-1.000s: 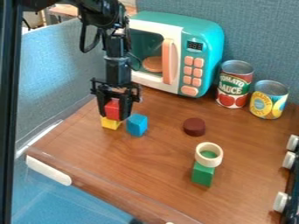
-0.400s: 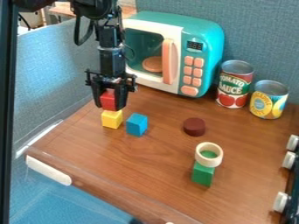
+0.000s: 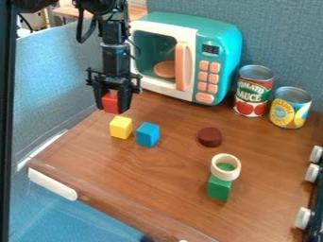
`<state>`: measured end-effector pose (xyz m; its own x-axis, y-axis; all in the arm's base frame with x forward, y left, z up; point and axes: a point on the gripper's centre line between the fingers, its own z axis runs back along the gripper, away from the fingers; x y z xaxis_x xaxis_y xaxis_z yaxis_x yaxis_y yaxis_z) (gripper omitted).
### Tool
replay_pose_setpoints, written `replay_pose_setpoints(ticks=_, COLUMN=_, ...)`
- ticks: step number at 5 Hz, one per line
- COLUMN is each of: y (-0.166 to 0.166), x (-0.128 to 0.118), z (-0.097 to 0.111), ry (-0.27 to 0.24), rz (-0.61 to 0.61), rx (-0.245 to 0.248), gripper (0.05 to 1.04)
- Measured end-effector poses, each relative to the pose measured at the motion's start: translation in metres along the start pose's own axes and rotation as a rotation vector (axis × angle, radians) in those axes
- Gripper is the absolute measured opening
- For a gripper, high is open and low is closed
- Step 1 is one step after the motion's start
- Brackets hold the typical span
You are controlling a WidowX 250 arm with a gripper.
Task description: Move the red cube on top of the yellow cube
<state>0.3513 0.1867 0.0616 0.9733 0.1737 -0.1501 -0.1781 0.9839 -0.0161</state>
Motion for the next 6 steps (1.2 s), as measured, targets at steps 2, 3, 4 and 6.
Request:
replay_pose_setpoints(ticks=2, y=0.002, x=-0.002, z=-0.015, ry=0.027, rz=-0.001, rx=-0.001, gripper=0.610)
replay_pose_setpoints(ticks=3, y=-0.002, x=0.001, z=-0.015, ry=0.015, rz=0.001, rx=-0.021, gripper=0.610)
replay_pose_setpoints(ticks=4, y=-0.004, x=0.000, z=-0.015, ry=0.017, rz=0.013, rx=-0.034, gripper=0.610)
replay_pose_setpoints(ticks=6, y=-0.004, x=0.006, z=-0.021, ry=0.041, rz=0.055, rx=-0.049, gripper=0.685)
